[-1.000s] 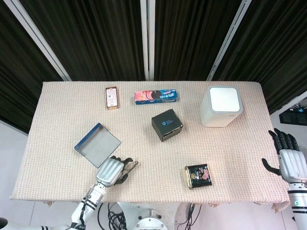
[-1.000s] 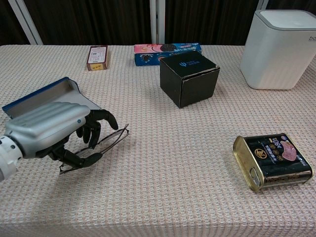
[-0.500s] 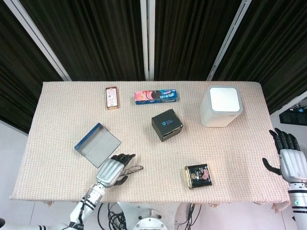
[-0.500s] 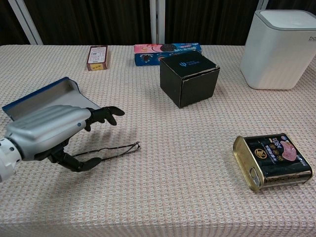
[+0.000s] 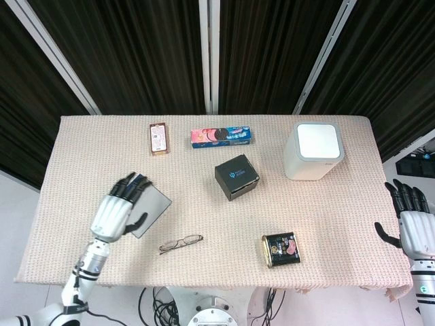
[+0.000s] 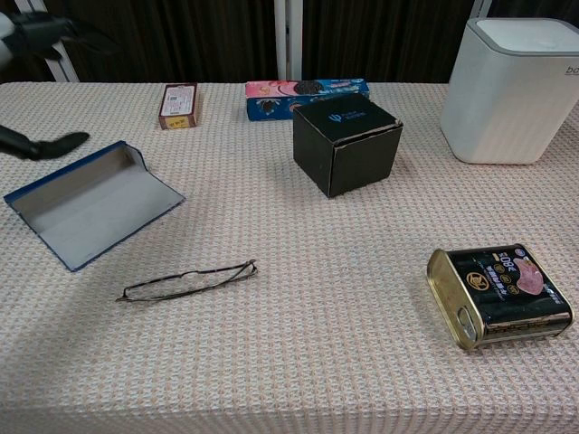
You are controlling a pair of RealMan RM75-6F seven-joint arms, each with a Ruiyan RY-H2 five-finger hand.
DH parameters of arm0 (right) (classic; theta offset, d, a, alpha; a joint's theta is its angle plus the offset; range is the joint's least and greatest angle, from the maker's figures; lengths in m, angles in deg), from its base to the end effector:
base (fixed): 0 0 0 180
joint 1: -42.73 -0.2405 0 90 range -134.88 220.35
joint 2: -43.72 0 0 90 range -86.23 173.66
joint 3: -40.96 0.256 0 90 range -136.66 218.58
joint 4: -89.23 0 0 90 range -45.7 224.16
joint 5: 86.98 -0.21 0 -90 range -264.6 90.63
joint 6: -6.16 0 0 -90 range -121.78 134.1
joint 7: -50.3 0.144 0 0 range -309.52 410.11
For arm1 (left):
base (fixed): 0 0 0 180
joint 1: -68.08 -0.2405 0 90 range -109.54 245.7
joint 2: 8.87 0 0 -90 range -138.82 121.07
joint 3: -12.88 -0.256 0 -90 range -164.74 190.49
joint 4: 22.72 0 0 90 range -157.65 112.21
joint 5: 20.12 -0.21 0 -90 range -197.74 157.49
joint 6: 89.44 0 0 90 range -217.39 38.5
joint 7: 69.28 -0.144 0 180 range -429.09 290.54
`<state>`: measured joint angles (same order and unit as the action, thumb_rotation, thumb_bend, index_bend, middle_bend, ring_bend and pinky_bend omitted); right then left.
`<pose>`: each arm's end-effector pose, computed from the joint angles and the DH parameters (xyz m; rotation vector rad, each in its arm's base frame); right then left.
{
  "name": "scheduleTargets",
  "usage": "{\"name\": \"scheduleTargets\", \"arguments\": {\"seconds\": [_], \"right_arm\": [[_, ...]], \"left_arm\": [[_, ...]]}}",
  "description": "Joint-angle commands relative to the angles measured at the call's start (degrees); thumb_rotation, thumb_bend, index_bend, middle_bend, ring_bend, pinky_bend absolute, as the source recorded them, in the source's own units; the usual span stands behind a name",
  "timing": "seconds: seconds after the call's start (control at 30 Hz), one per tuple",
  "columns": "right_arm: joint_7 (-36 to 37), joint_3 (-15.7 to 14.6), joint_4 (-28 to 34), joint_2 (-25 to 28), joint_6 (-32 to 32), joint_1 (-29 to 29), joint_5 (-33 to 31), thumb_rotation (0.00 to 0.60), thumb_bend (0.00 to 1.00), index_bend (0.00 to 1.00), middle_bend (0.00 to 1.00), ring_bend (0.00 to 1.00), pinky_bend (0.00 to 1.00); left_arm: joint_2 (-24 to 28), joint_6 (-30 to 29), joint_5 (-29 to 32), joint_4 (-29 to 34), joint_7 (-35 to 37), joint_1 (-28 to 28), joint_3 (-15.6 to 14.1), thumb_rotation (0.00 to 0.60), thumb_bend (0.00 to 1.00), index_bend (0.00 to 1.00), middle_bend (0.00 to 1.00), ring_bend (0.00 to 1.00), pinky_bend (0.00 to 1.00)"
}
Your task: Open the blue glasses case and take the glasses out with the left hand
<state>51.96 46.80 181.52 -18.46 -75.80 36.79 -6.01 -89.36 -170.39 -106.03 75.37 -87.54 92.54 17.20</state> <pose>-0.3198 -0.1977 0.1757 1.3171 -0.9264 0.8841 -0.1768 0.2550 0.0617 -1.6334 -0.7566 -1.1878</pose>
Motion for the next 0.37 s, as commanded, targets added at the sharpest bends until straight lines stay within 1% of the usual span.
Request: {"name": "scheduleTargets", "arguments": {"seconds": [0.03,0.17,0.27,0.37], "right_arm": [[-0.85,0.13,-0.7,-0.81,-1.73,0.43,0.98,0.6,0.23,0.0,0.0,0.0,0.0],[-1.9,0.55,-1.05,-1.42,-2.75,0.56,1.03,0.6,0.22,0.0,0.0,0.0,0.0],[-2.11,0.9,-0.73,-1.55,-2.69,0.56,0.31,0.6,0.22,0.0,0.0,0.0,0.0],[-3.09,0.94,-0.03,-1.38,-2.17,0.41,-0.13,0.6,0.22,0.0,0.0,0.0,0.0]], "left_arm": [[6.78,-4.27,-0.85,-8.4,8.53,-2.83,2.86,0.6,0.29,0.15,0.06,0.0,0.11],[10.31,-5.16,1.73,-11.81,11.36,-5.69,2.65,0.6,0.24,0.12,0.05,0.0,0.1],[12.45,-2.92,4.49,-12.31,14.37,-7.25,1.87,0.6,0.21,0.08,0.05,0.0,0.1],[13.67,-0.59,5.59,-13.49,17.04,-7.86,1.09,0.6,0.2,0.07,0.05,0.0,0.09]]}}
